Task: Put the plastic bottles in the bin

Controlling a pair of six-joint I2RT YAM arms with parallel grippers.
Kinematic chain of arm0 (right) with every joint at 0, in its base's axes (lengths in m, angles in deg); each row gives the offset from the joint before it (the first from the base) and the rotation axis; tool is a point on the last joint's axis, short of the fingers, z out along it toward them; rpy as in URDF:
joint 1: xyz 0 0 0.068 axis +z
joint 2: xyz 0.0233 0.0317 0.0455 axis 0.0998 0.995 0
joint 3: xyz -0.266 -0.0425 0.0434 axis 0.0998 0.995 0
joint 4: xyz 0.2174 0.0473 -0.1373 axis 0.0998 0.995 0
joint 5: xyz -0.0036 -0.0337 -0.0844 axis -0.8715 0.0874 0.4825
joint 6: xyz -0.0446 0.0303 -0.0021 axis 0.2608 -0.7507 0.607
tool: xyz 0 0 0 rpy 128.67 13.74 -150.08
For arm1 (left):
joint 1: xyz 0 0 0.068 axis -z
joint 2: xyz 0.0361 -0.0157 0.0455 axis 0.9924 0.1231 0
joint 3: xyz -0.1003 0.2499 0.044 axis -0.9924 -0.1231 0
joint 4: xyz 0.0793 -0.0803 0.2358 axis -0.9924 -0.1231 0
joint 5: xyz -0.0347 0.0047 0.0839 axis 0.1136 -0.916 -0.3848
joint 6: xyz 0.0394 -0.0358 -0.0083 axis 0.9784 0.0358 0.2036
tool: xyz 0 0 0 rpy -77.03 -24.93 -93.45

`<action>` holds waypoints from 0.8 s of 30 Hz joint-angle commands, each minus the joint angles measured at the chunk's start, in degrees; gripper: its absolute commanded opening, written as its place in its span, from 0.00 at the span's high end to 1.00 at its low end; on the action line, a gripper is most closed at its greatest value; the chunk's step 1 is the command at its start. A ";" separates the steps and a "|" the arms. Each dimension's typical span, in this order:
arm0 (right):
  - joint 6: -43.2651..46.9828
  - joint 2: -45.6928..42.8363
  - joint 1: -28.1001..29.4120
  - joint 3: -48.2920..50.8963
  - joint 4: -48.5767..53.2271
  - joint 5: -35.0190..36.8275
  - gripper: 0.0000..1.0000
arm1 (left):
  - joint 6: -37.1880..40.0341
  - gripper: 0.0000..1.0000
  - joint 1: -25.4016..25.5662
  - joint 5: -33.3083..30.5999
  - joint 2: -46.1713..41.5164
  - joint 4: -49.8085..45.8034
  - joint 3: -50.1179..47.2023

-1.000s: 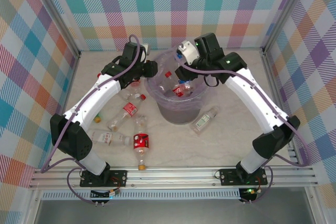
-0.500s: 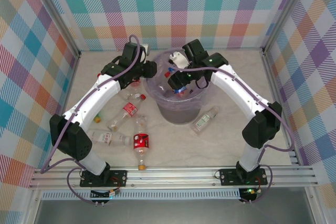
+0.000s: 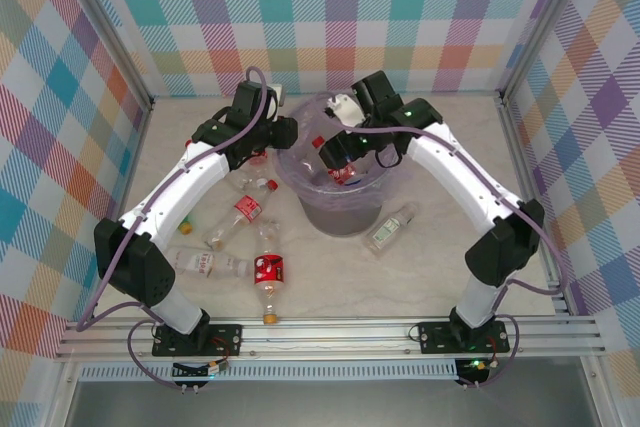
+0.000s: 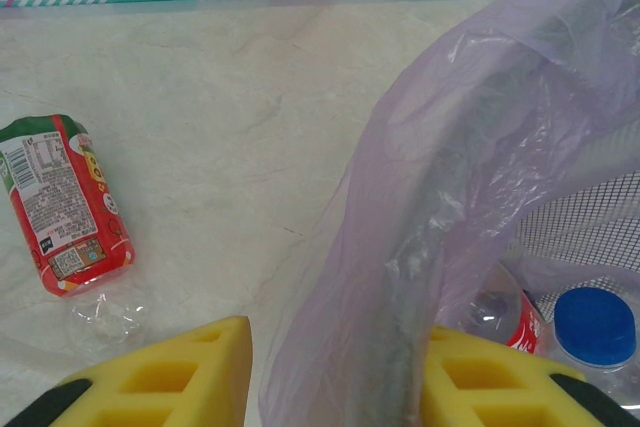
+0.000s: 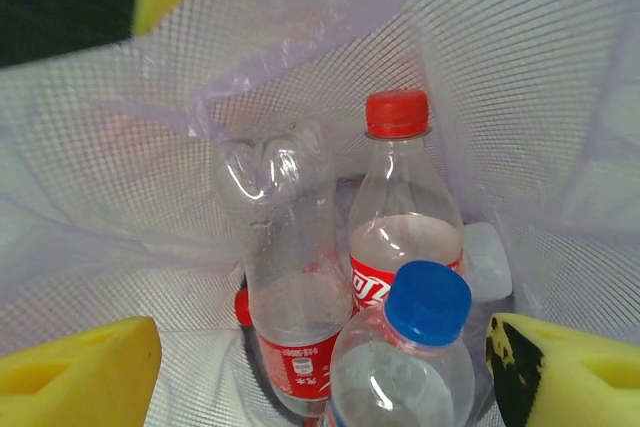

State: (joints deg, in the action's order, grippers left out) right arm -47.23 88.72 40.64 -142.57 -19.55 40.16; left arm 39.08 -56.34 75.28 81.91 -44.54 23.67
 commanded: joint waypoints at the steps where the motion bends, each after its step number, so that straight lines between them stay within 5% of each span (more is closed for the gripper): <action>1: -6.09 -7.80 0.24 -3.58 1.61 0.94 0.17 | 1.67 0.61 0.30 -1.77 0.91 -6.11 -1.80; 9: -14.06 -19.22 -3.56 -4.58 8.52 9.40 0.22 | 2.53 0.61 0.22 -2.11 0.87 -6.49 -1.46; 19: -19.47 -35.43 -33.90 13.64 9.33 -4.99 0.29 | 2.62 0.61 0.13 -1.09 1.75 -6.82 -0.92; 24: -21.97 -38.18 -44.29 27.18 2.93 -14.38 0.31 | 2.67 0.61 0.14 -1.64 0.72 -6.65 -1.10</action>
State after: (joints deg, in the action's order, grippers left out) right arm -66.46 50.97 -0.21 -120.39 -13.54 34.23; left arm 40.15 -56.34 74.75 81.83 -44.78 23.69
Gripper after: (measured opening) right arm 0.695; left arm 0.392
